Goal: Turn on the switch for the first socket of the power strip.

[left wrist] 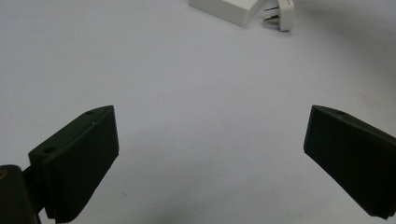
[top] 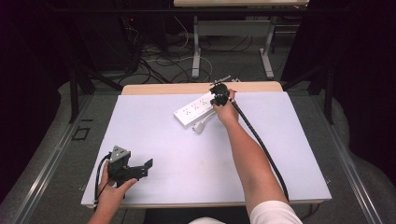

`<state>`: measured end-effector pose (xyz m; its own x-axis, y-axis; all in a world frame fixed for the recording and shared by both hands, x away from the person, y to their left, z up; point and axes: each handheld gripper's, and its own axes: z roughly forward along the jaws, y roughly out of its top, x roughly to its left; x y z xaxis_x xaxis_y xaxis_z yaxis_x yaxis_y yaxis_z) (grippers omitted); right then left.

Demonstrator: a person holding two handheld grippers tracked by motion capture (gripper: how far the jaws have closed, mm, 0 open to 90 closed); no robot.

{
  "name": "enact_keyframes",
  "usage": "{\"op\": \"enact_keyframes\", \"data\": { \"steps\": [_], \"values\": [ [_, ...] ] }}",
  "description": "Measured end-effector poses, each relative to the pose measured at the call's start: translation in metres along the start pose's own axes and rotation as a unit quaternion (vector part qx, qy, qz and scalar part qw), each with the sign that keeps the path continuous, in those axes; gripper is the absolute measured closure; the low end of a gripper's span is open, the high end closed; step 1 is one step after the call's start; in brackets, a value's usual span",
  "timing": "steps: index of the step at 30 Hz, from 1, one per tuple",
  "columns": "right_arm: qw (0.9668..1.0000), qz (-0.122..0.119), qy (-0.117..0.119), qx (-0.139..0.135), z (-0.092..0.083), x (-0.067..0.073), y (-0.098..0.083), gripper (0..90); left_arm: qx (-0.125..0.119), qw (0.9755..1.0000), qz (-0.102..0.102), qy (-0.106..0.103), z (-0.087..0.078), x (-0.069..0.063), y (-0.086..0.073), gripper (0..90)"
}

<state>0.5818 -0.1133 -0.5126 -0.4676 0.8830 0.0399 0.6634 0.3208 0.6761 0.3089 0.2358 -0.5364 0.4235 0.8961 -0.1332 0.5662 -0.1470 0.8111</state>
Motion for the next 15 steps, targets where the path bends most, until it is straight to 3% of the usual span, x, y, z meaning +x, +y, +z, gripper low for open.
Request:
{"op": "enact_keyframes", "data": {
  "steps": [15],
  "values": [
    [1.0000,0.007,0.004,-0.005,0.016,-0.004,-0.004,90.0,0.002,1.0000,-0.002,0.000,-0.002,0.000,-0.001,3.2]
  ]
}}
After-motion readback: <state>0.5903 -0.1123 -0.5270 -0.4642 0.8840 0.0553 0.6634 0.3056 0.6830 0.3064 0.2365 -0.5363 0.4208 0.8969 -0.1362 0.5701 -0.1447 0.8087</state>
